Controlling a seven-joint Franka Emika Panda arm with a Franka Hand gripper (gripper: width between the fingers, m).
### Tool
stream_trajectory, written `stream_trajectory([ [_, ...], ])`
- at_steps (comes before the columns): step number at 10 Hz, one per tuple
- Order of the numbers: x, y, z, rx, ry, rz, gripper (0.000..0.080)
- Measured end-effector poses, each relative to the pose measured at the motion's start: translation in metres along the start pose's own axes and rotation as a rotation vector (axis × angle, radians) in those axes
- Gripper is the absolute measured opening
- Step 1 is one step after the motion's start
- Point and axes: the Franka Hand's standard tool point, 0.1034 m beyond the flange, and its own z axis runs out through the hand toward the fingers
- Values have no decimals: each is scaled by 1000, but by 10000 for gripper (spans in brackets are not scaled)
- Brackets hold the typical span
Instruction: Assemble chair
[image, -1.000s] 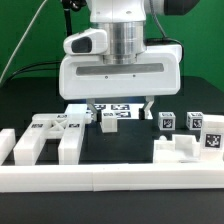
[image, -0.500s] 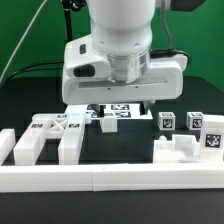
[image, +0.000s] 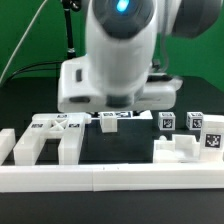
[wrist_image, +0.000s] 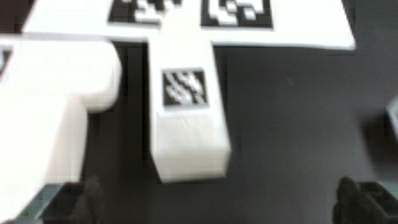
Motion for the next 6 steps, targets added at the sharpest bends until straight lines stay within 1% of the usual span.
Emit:
stream_trajectory([
  [1,8,2,-2,-8,58,-1,649],
  [2,3,1,-3,-3,61,0,649],
  [5,3,4,1,1,55,4,649],
  [6,-1,5,12,7,23,20,649],
])
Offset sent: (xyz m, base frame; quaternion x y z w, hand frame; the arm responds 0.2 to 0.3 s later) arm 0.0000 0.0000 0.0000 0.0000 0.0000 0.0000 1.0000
